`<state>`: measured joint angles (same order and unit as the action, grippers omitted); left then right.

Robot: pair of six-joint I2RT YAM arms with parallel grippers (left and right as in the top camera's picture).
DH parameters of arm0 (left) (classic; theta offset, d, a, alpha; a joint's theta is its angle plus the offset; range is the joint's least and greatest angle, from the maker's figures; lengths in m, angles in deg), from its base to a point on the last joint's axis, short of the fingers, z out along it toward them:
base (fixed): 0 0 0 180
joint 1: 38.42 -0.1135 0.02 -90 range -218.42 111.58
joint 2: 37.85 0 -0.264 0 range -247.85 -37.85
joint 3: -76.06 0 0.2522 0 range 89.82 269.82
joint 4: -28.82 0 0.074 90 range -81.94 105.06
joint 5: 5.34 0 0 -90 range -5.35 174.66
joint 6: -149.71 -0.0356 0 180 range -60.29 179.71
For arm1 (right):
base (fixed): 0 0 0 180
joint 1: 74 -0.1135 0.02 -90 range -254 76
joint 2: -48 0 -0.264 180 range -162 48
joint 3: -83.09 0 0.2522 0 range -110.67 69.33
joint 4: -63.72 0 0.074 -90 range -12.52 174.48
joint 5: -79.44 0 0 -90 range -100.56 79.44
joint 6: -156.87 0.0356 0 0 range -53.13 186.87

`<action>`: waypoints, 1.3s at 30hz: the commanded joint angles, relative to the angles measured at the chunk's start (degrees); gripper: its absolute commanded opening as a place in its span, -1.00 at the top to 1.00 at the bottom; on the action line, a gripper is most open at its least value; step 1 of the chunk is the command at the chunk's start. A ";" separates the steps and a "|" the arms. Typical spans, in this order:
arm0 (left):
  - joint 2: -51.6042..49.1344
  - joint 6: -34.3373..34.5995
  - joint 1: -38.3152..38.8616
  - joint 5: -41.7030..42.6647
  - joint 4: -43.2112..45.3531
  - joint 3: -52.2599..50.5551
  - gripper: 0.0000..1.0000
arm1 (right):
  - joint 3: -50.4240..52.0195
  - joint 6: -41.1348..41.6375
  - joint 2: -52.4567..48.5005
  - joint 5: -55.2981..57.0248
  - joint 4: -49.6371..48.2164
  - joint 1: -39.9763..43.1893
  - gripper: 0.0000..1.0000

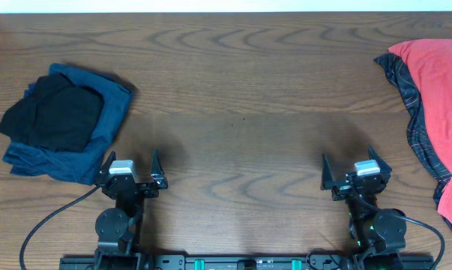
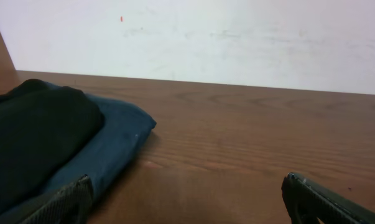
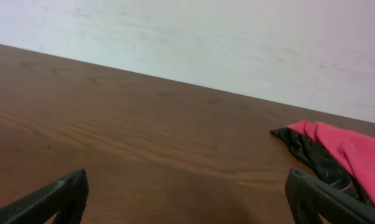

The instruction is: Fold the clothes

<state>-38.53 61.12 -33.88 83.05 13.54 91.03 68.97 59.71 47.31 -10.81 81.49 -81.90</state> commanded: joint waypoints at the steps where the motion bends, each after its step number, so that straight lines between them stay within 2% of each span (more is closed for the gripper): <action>1: 0.39 -0.94 -0.28 -0.28 -2.51 -0.98 -0.96 | 0.04 -0.79 0.35 -0.26 0.20 0.44 -0.98; 9: 0.39 -0.92 -0.28 -0.28 -2.47 -0.98 -0.96 | 0.04 -0.61 0.35 -0.26 -0.31 0.44 -0.98; 15: 0.35 4.35 -0.28 0.07 -2.67 -0.28 -0.96 | -0.09 7.39 0.31 -0.17 -0.04 0.44 -0.99; 22: -4.42 5.14 -0.28 4.22 -6.58 6.64 -0.96 | -7.69 10.34 -3.34 8.24 10.97 0.44 -0.99; 27: -13.57 5.11 -0.28 4.20 -11.85 14.60 -0.96 | -17.38 11.30 -12.83 13.03 18.53 0.50 -0.99; 31: -23.15 5.09 -0.28 4.33 -17.35 22.05 -0.96 | -27.85 16.24 -26.32 14.99 28.87 2.08 -0.98; 35: -31.08 5.07 -0.28 7.13 -23.58 28.89 -0.96 | -37.38 16.33 -39.78 11.61 35.95 3.69 -0.99; 39: -36.00 5.11 -0.28 8.11 -25.79 32.02 -0.96 | -43.15 16.33 -49.00 3.76 36.96 3.72 -0.99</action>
<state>-72.28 65.79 -33.88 89.32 -11.66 120.61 29.37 74.57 2.26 -1.06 117.95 -78.71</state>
